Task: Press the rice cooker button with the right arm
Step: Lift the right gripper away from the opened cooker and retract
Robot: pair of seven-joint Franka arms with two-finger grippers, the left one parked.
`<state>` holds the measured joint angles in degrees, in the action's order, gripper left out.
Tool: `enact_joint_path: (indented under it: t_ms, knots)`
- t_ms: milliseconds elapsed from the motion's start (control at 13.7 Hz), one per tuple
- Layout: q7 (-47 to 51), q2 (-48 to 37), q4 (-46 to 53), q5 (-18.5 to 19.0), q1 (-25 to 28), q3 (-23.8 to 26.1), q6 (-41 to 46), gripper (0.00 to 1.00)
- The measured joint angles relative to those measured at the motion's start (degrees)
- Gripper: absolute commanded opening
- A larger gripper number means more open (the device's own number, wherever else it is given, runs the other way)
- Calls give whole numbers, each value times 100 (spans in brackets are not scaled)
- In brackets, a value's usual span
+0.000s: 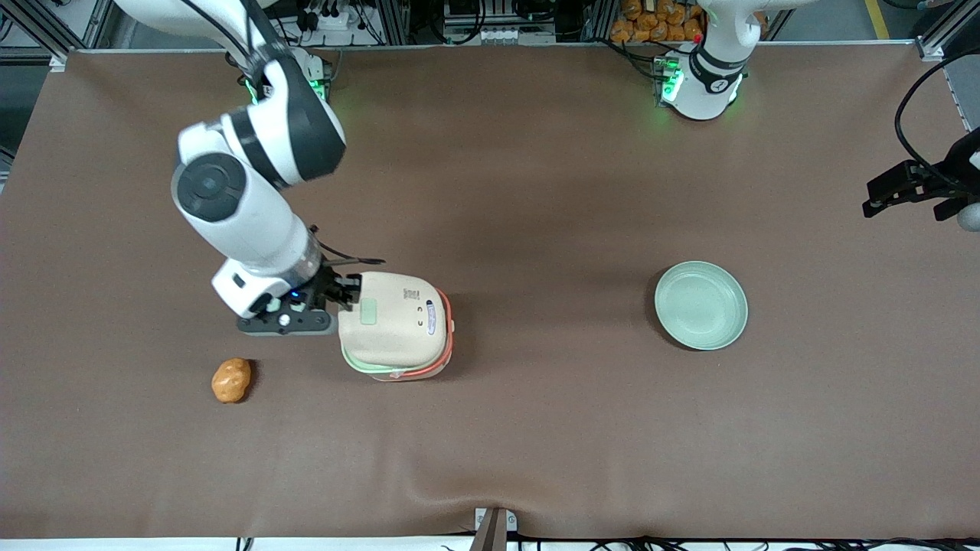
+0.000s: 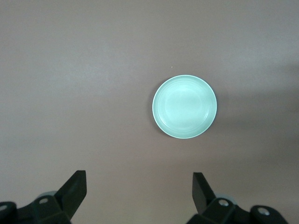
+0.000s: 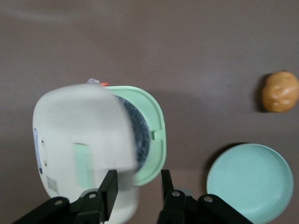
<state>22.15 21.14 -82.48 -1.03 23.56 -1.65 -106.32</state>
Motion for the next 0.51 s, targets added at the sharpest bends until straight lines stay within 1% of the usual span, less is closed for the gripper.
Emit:
enact_joint_path:
  t_ms: [293,512]
  knots:
    - [-37,-618,265,1,-520,-26,1067,100]
    - [-42,-1023,270,18,-646,-47,1705,100]
